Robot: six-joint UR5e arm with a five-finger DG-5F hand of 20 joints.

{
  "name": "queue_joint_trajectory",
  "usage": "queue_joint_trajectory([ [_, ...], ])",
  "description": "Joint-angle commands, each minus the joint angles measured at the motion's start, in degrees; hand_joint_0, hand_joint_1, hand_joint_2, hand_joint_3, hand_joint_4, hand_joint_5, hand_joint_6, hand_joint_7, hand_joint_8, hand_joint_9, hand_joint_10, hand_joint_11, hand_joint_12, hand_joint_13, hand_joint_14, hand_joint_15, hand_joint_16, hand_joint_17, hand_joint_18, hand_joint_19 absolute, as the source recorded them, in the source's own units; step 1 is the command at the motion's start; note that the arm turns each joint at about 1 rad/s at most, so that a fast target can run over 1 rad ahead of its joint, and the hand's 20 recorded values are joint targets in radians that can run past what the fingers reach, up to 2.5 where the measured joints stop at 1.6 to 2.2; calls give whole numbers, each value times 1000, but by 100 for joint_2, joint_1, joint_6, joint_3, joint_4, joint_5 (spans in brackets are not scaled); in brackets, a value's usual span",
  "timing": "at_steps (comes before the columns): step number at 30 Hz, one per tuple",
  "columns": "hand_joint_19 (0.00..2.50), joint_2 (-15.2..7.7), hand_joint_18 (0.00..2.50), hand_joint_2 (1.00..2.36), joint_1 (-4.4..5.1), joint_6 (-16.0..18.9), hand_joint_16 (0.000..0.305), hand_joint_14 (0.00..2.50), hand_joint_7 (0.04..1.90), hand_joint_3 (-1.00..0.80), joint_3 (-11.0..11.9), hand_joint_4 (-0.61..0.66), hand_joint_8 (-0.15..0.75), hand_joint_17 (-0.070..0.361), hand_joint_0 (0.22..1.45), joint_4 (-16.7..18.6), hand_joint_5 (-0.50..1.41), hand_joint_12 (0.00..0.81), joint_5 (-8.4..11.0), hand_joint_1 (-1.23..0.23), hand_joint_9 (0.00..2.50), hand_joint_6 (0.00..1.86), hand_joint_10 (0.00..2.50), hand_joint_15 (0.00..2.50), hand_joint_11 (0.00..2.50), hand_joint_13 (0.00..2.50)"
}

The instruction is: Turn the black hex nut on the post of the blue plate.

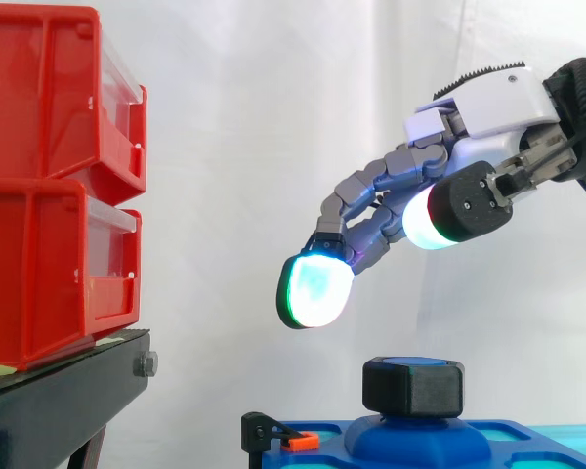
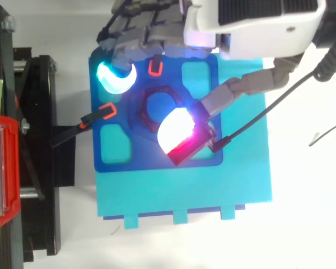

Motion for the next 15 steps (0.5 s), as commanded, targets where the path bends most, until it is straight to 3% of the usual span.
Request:
queue_joint_trajectory([
  [1, 38, -1, 95, 1000, 165, 0, 59, 2, 753, -500, -1, 168, 249, 133, 462, 25, -189, 362, 338, -426, 486, 502, 0, 23, 0, 312],
  [2, 38, -1, 95, 1000, 165, 0, 59, 0, 755, -500, -1, 169, 250, 133, 463, 25, -189, 362, 338, -425, 486, 502, 1, 24, 0, 313],
  [4, 30, -1, 95, 1000, 279, 0, 59, 0, 753, -500, -1, 168, 249, 132, 462, 25, -189, 362, 505, -425, 488, 502, 0, 17, 0, 314],
  [9, 32, -1, 96, 1000, 428, 0, 59, 0, 754, -500, -124, 172, 250, 132, 462, 34, -189, 362, 699, -425, 485, 502, 0, 20, 0, 312],
  [15, 40, -1, 95, 1000, 534, 0, 59, 0, 754, -500, -194, 168, 248, 133, 461, 77, -189, 362, 839, -424, 484, 502, 0, 17, 0, 313],
])
